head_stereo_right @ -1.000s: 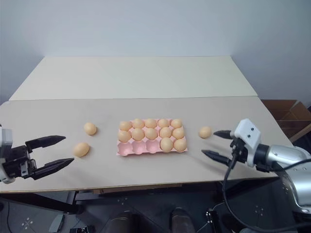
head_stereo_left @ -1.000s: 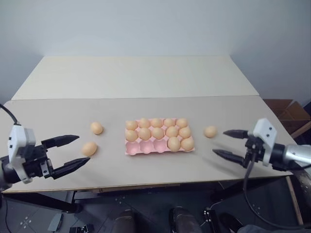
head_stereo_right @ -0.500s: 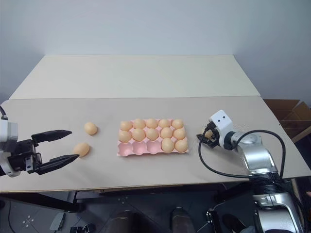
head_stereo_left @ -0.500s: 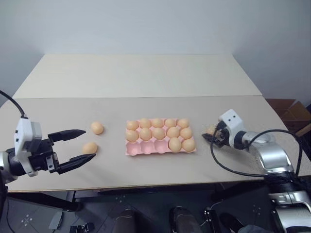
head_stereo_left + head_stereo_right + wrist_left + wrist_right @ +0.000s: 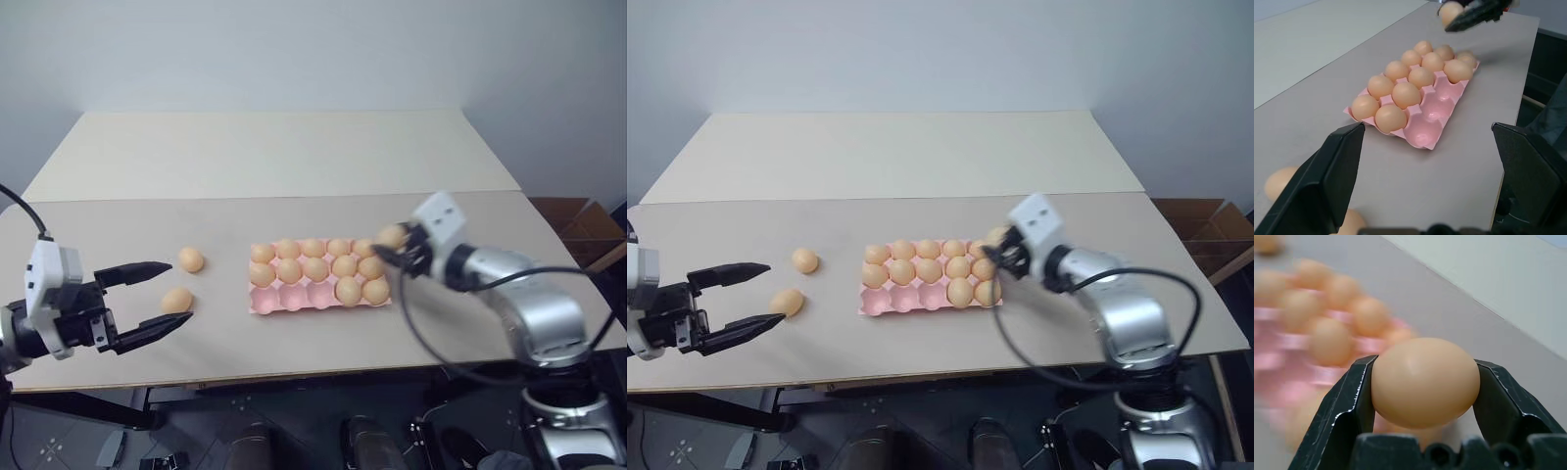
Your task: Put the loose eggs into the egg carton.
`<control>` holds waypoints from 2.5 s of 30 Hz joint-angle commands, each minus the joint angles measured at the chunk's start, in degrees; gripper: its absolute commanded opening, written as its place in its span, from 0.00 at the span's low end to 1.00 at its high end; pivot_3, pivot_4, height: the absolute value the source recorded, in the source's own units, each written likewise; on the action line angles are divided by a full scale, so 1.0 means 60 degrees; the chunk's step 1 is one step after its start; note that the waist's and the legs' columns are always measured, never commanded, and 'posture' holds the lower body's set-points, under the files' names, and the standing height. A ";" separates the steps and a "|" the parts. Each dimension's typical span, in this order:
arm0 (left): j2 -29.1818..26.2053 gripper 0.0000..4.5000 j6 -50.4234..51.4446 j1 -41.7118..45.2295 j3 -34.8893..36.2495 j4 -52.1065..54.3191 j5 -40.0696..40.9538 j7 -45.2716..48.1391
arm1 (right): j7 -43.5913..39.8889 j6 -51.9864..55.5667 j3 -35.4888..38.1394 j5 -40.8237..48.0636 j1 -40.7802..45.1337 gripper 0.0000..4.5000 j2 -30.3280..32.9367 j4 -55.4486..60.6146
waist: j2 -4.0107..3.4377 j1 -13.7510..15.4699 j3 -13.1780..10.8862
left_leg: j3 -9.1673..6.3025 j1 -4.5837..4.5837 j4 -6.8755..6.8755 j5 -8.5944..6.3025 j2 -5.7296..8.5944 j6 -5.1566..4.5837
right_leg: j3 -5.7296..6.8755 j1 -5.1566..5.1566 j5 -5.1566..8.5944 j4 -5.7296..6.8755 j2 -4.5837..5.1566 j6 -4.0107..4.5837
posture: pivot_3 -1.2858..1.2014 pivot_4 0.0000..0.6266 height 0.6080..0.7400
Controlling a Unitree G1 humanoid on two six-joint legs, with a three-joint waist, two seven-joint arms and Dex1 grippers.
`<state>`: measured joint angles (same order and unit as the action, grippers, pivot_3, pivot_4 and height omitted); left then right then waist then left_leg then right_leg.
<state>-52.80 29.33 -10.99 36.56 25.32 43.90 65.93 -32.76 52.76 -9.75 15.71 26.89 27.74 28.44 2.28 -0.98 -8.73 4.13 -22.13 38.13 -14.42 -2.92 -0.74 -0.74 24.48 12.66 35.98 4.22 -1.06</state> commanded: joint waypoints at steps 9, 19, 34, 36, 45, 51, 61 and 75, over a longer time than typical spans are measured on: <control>0.0057 1.00 0.0019 -0.0043 0.0291 0.0301 0.0199 -0.0343 | 0.0617 0.0102 -0.1578 -0.0647 0.0369 0.81 -0.0615 -0.0535 | 0.0005 0.0048 0.0002 | 0.0002 -0.0010 0.0011 0.0004 0.0017 0.0006 | 0.0005 -0.0005 0.0000 -0.0014 0.0018 0.0003 | 0.52 0.24 1.00; 0.0098 1.00 0.0176 -0.0198 0.0673 -0.0118 0.0332 -0.0335 | -0.0396 0.0796 0.0800 0.0655 0.0294 0.99 0.0881 0.1428 | 0.0005 0.0070 0.0002 | -0.0008 -0.0017 0.0008 0.0003 0.0014 0.0006 | 0.0018 -0.0002 0.0001 -0.0017 0.0016 0.0000 | 0.52 0.24 1.00; 0.0036 1.00 0.0031 -0.1127 0.1315 -0.0675 -0.0155 0.0015 | -0.3509 -0.1458 0.4324 0.2713 -0.2217 0.99 0.2887 0.0733 | 0.0008 0.0052 0.0002 | -0.0005 -0.0004 0.0004 0.0001 0.0011 0.0003 | 0.0012 -0.0013 0.0019 -0.0024 0.0014 0.0021 | 0.52 0.24 1.00; 0.0090 1.00 0.0010 -0.1342 0.1477 -0.0830 -0.0284 0.0021 | -0.4224 -0.2450 0.4429 0.2534 -0.2883 0.99 0.3143 0.0378 | 0.0008 0.0066 0.0002 | -0.0003 -0.0004 0.0004 -0.0003 0.0015 -0.0002 | 0.0012 -0.0023 0.0015 -0.0038 0.0020 0.0004 | 0.52 0.24 1.00; 0.0964 1.00 0.0236 -0.1988 0.1242 -0.1056 -0.0951 -0.1144 | -0.4893 -0.4074 0.4252 0.2408 -0.3783 0.99 0.3334 -0.0371 | 0.0009 0.0021 0.0001 | 0.0007 0.0029 0.0005 -0.0002 0.0005 -0.0001 | -0.0003 -0.0026 0.0063 -0.0020 0.0016 -0.0005 | 0.52 0.24 1.00; 0.1791 1.00 0.1492 -0.1025 -0.0113 -0.0292 -0.1064 -0.3641 | -0.4702 -0.4180 0.4176 0.2517 -0.3769 0.99 0.3322 -0.0192 | 0.0010 0.0182 0.0002 | 0.0002 0.0024 0.0006 -0.0001 0.0012 0.0000 | -0.0005 -0.0032 0.0054 -0.0018 0.0021 0.0004 | 0.52 0.24 1.00; 0.2019 1.00 0.2473 0.1250 -0.2648 -0.1289 -0.2455 -0.5814 | -0.4513 -0.4124 0.4005 0.2635 -0.3466 0.99 0.3439 0.0028 | 0.0022 0.0200 0.0009 | -0.0003 0.0013 0.0017 -0.0001 0.0016 -0.0001 | -0.0006 -0.0034 -0.0015 -0.0021 0.0009 -0.0011 | 0.52 0.24 1.00; 0.1717 0.33 0.1168 0.1708 -0.3083 -0.1204 -0.2729 -0.4520 | -0.4089 -0.4056 0.4164 0.2696 -0.3791 1.00 0.3399 0.0475 | 0.0022 0.0259 0.0009 | -0.0007 0.0004 0.0015 -0.0001 0.0018 -0.0001 | 0.0001 -0.0031 -0.0012 -0.0027 0.0018 -0.0008 | 0.52 0.24 1.00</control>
<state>-41.28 39.57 -0.90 17.65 14.86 27.14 36.39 -58.02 28.85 13.75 30.66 4.03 47.72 29.33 2.41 0.58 -8.68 4.08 -22.12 38.22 -14.43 -2.81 -0.74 -0.72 24.30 12.59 35.82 4.33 -1.11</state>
